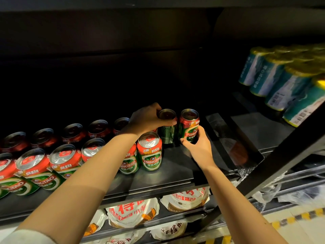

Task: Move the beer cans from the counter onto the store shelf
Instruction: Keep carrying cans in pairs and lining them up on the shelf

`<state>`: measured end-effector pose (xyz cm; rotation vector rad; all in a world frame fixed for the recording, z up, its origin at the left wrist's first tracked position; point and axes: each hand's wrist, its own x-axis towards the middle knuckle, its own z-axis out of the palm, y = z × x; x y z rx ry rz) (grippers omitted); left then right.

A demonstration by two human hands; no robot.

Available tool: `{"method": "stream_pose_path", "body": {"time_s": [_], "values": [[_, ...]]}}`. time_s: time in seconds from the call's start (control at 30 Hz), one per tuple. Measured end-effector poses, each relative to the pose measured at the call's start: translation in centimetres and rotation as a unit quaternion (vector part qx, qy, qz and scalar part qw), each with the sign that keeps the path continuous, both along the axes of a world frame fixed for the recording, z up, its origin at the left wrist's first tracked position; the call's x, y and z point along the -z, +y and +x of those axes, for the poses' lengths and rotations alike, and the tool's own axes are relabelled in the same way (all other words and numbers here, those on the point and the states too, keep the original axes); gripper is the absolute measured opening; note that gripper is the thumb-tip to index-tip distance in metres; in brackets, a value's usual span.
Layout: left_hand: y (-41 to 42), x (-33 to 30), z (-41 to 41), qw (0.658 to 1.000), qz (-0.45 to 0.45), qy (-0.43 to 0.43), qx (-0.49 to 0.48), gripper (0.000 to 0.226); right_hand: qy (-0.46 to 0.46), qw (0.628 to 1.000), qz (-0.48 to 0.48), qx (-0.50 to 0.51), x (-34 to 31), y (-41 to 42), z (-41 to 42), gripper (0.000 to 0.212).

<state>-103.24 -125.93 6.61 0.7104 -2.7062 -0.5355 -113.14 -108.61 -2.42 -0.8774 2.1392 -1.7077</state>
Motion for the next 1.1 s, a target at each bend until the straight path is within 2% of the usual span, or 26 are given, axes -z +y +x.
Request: {"method": "stream_pose_path", "body": {"time_s": [0.07,0.2,0.37,0.5,0.6,0.77,0.93,1.1], "values": [[-0.04,-0.07,0.12,1.0,0.012,0.011,0.017,0.055,0.0,1.0,-0.001,0.001,0.01,0.02,0.02,0.051],[-0.12,-0.19,0.4,0.997,0.032,0.021,0.064,0.05,-0.002,1.0,-0.006,0.003,-0.1,0.08,0.1,0.051],[-0.11,-0.5,0.65,0.997,0.049,0.013,0.066,0.066,-0.005,1.0,-0.019,0.009,-0.31,0.14,0.27,0.054],[0.33,-0.41,0.46,1.0,0.012,0.004,0.027,0.07,0.004,1.0,-0.017,0.007,-0.39,0.13,0.46,0.049],[0.37,-0.44,0.39,1.0,0.01,0.002,0.019,0.063,0.001,1.0,-0.005,0.003,-0.32,0.08,0.41,0.046],[0.17,-0.49,0.58,0.997,0.051,0.022,0.06,0.048,-0.002,1.0,0.002,0.008,-0.12,0.14,0.23,0.052],[0.14,-0.74,0.69,0.996,0.066,0.016,0.066,0.057,0.003,1.0,-0.011,0.018,-0.03,-0.07,0.27,0.058],[0.37,-0.66,0.51,0.999,0.043,0.0,0.034,0.066,0.0,1.0,-0.003,0.013,0.1,-0.1,0.21,0.052]]}}
